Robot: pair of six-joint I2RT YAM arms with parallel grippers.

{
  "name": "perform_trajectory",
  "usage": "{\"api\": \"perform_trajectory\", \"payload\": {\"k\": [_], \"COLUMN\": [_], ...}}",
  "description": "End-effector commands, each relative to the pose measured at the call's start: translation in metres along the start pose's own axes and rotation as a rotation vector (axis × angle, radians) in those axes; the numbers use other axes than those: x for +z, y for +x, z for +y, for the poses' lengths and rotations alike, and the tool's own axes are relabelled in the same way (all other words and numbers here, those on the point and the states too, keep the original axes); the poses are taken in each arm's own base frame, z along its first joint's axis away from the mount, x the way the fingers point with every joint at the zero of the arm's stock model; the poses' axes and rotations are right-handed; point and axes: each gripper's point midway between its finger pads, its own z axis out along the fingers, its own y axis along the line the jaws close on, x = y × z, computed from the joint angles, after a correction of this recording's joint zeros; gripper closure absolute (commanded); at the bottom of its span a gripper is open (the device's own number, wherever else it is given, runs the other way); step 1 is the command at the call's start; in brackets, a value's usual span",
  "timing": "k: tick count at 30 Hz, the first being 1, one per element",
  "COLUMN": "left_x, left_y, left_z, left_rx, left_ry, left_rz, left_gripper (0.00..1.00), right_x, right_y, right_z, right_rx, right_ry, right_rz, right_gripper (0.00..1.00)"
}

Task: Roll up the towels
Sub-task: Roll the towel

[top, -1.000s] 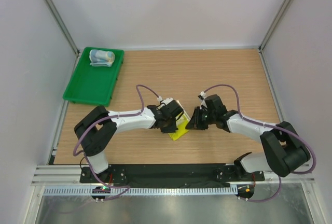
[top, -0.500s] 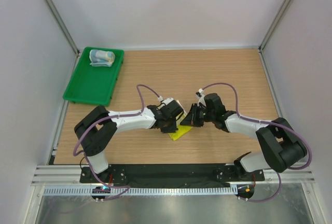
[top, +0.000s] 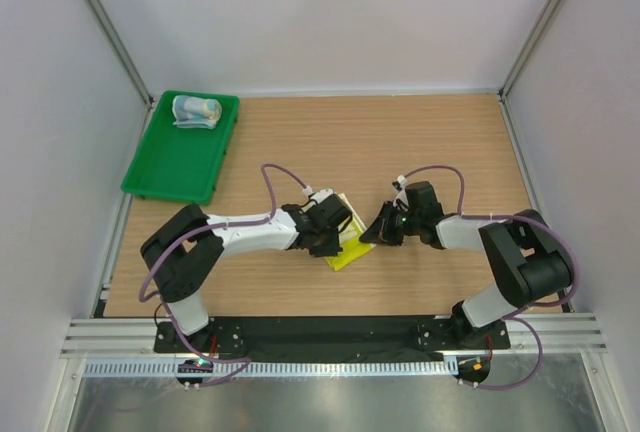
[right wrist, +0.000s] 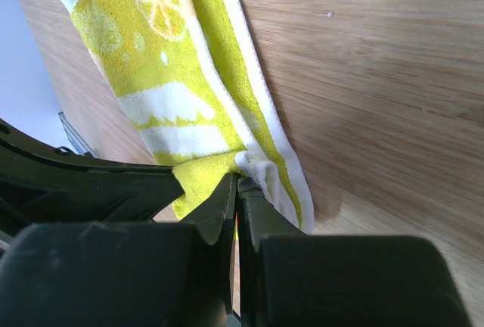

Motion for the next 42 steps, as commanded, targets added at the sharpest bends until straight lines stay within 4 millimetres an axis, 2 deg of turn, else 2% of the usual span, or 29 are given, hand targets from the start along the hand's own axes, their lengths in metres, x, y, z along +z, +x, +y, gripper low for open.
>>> {"api": "perform_trajectory", "payload": {"k": [1,8,18,23,26,27,28,31,32,34,35,38,42], "left_x": [0.001,-0.002,-0.03,-0.03,-0.033,-0.038,-0.051,-0.076,-0.091,-0.101,-0.105,-0.108,-0.097], "left_y": [0.012,0.016,0.011,0.018,0.016,0.014,0.007,-0.01,-0.015,-0.021,-0.022,-0.018,-0.005], "left_z": [0.027,0.026,0.048,0.055,0.057,0.054,0.041,0.02,0.004,-0.006,-0.017,-0.039,-0.066], "left_rx": [0.014,0.005,-0.004,0.021,0.033,0.044,0.064,0.157,0.192,0.293,0.324,0.436,0.511], "left_ry": [-0.08,-0.067,-0.052,-0.053,-0.059,-0.049,-0.008,0.049,0.099,0.118,0.154,0.22,0.31], "left_rz": [0.032,0.049,-0.049,-0.032,-0.044,-0.056,-0.091,-0.191,-0.231,-0.277,-0.292,-0.289,-0.263], "left_gripper": [1.0,0.99,0.84,0.85,0.9,0.91,0.91,0.87,0.85,0.82,0.81,0.79,0.76], "right_x": [0.002,0.003,0.006,0.007,0.007,0.006,0.006,0.005,0.004,0.004,0.003,0.003,0.002], "right_y": [-0.005,0.0,-0.004,-0.007,-0.008,-0.009,-0.01,-0.011,-0.012,-0.013,-0.013,-0.015,-0.019], "right_z": [-0.008,-0.013,-0.015,-0.012,-0.008,-0.007,-0.006,-0.003,-0.002,0.0,0.001,0.003,0.008], "right_rx": [-0.034,-0.041,-0.026,-0.026,-0.032,-0.032,-0.033,-0.036,-0.04,-0.041,-0.042,-0.049,-0.061], "right_ry": [0.009,0.018,0.012,0.004,-0.005,-0.007,-0.008,-0.012,-0.012,-0.018,-0.017,-0.02,-0.021], "right_rz": [-0.024,-0.016,-0.006,-0.002,0.0,0.0,-0.001,-0.001,-0.002,-0.002,-0.004,-0.006,-0.002], "right_gripper": [0.97,0.98,0.98,0.98,0.98,0.98,0.98,0.98,0.98,0.98,0.98,0.98,0.98]}}
